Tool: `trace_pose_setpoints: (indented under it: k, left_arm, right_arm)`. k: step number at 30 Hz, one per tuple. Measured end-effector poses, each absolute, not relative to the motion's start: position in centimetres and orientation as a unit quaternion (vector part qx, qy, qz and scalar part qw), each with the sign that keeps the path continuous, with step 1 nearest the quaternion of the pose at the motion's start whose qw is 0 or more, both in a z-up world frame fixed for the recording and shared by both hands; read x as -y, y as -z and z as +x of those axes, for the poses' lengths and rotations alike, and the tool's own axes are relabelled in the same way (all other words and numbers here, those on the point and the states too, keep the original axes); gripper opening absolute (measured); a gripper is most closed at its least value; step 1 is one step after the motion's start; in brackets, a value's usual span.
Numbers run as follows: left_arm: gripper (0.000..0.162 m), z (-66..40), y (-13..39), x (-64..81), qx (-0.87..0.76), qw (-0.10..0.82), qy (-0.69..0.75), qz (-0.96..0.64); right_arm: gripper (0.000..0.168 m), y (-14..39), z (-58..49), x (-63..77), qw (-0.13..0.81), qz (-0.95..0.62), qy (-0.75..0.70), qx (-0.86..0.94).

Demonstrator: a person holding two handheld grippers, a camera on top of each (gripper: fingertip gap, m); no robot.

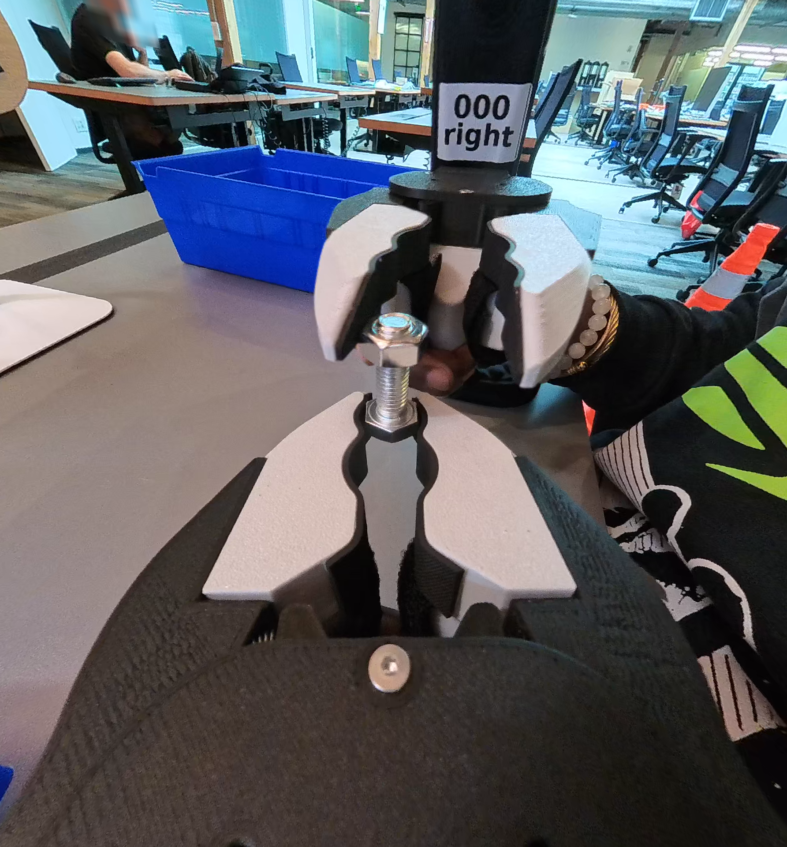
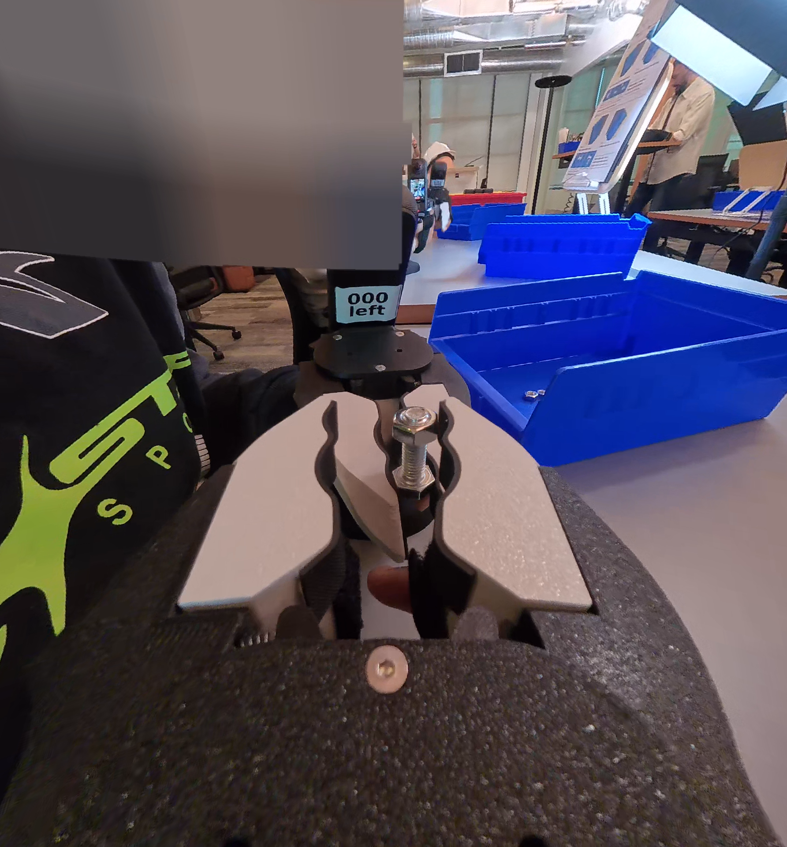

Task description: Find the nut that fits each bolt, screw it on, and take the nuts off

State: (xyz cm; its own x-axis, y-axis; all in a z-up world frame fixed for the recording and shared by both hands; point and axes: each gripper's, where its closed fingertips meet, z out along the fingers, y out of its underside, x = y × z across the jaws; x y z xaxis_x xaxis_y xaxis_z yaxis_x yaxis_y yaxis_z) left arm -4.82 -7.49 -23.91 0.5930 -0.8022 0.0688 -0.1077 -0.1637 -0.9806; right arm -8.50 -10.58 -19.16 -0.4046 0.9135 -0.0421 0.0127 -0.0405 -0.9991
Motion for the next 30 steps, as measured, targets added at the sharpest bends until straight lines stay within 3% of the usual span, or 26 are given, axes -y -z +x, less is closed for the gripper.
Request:
trace_pose_setpoints:
  k: [5, 7, 9, 19, 30]
  left_arm:
    - [0.017, -4.9, 23.8, 7.4, -0.321, 0.562, 0.312, -0.695]
    - [0.017, -5.0, 23.8, 7.4, -0.32, 0.562, 0.312, -0.696]
    - [0.017, -5.0, 23.8, 7.4, -0.319, 0.562, 0.313, -0.696]
    - [0.017, -4.9, 23.9, 7.5, -0.324, 0.56, 0.312, -0.696]
    - [0.017, -4.9, 23.8, 7.4, -0.321, 0.562, 0.312, -0.696]
  right_arm:
    - [0.035, 19.0, -7.3, 9.8, 0.382, -0.407, -0.6, 0.574]
    - [0.022, 18.9, -6.5, 10.2, 0.375, -0.397, -0.608, 0.576]
    - [0.019, 18.7, -6.0, 10.2, 0.375, -0.393, -0.613, 0.574]
    - [0.047, 19.3, -8.3, 9.9, 0.382, -0.41, -0.597, 0.574]
    - [0.031, 19.4, -7.2, 9.9, 0.381, -0.41, -0.598, 0.574]
